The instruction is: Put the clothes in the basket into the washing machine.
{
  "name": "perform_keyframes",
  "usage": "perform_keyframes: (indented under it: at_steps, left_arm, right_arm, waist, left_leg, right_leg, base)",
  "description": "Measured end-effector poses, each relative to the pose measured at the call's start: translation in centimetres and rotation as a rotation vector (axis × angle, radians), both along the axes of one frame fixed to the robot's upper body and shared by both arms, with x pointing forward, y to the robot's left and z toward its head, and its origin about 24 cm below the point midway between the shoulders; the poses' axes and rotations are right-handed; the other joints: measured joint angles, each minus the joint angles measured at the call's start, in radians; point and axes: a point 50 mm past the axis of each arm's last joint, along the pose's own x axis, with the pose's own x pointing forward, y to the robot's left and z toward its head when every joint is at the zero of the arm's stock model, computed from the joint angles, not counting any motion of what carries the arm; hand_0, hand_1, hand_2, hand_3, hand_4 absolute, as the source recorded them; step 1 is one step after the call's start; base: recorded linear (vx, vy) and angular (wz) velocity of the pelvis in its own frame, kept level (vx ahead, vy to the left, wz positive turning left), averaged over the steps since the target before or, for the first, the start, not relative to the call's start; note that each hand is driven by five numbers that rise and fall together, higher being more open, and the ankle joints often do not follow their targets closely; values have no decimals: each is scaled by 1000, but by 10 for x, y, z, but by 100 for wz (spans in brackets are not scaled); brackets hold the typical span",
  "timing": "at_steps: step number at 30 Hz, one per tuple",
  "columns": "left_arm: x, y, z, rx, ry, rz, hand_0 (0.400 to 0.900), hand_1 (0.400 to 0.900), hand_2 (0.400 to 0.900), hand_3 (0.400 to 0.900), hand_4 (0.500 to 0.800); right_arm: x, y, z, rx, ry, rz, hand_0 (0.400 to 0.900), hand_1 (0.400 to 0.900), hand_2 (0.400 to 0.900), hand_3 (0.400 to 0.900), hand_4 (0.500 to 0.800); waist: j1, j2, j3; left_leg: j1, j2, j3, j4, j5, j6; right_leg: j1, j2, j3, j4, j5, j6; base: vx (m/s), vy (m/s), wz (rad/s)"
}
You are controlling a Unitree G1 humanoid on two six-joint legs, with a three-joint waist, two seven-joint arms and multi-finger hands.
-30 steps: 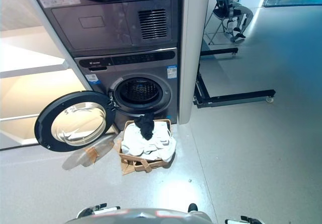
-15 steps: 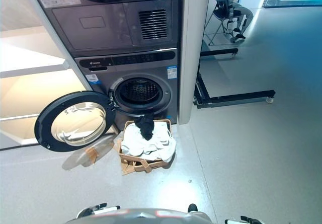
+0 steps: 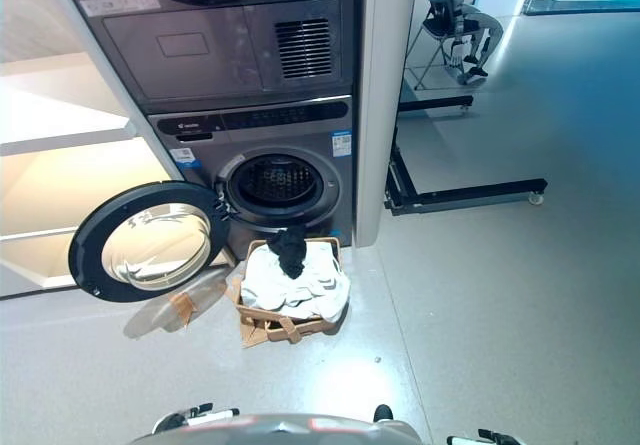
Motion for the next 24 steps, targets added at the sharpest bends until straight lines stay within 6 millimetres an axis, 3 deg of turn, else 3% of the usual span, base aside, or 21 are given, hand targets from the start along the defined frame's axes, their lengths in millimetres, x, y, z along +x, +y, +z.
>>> perform_keyframes:
  at_steps: [3,7,9,10,12,14,15,17,19,24]
  left_arm:
    - [2,2,1,8,-5,1,900,900,900,900,800]
    - [2,4,1,12,-7,9,900,900,900,900,800]
    - [3,8,3,22,-9,20,900,900,900,900,800]
    - [10,9,4,23,-25,16,900,900,900,900,800]
    - [12,4,3,6,-30,12,900,900,900,900,800]
    - [20,-5,2,-21,-52,3,900,900,900,900,800]
    - [21,-10,0,-34,-50,3,900,900,900,900,800]
    - [27,-15,0,-46,-65,-2,900,900,900,900,800]
    - [28,-15,0,-46,-66,-1,900,900,900,900,800]
    - [30,-15,1,-44,-73,-1,900,900,900,900,800]
  right_arm:
    - [8,2,0,4,-17,11,900,900,900,900,800]
    - [17,5,-1,13,-45,5,900,900,900,900,800]
    - [24,11,-2,31,-69,13,900,900,900,900,800]
    - [26,12,-3,33,-79,16,900,900,900,900,800]
    - [25,9,-1,20,-77,14,900,900,900,900,800]
    - [28,2,2,-8,-81,14,900,900,900,900,800]
    - [28,-3,4,-20,-79,14,900,900,900,900,800]
    - [30,-7,6,-33,-82,14,900,900,900,900,800]
    - [31,-7,6,-33,-84,15,900,900,900,900,800]
    - [42,-6,7,-35,-112,20,900,900,900,900,800]
  waist:
    - [3,5,8]
    - [14,-4,42]
    - [23,-15,72]
    - [20,-35,81]
    - [20,-35,98]
    - [19,-29,105]
    - [16,-27,109]
    - [16,-10,120]
    - [30,2,130]
    - [31,17,141]
  left_leg:
    - [-2,13,19,12,-2,-5]
    - [-15,62,5,100,-31,-38]
    - [-73,98,-56,247,-42,-40]
    - [-109,114,-86,334,-39,-44]
    - [-172,136,-123,467,-21,-73]
    - [-212,88,-169,432,-45,-89]
    - [-229,41,-178,363,-47,-87]
    - [-258,-9,-174,243,-34,-69]
    - [-272,-25,-177,123,-18,-70]
    - [-312,-26,-175,24,8,-74]
  right_leg:
    - [-13,11,8,7,-2,-3]
    - [-30,48,41,61,-40,-53]
    - [-47,75,27,120,-65,-83]
    - [-37,65,30,115,-72,-94]
    - [-10,73,27,100,-68,-120]
    - [-18,63,36,102,-71,-138]
    - [-28,47,37,106,-71,-138]
    - [-35,45,42,108,-68,-143]
    - [-35,57,53,107,-68,-144]
    - [-29,92,89,94,-70,-146]
  base:
    - [3,-216,-12]
    - [5,-299,-6]
    - [-9,-284,22]
    - [16,-173,13]
    - [17,-73,-4]
    - [68,-46,-12]
    - [117,-40,-26]
    - [124,-6,-32]
    - [151,31,-33]
    - [331,99,-35]
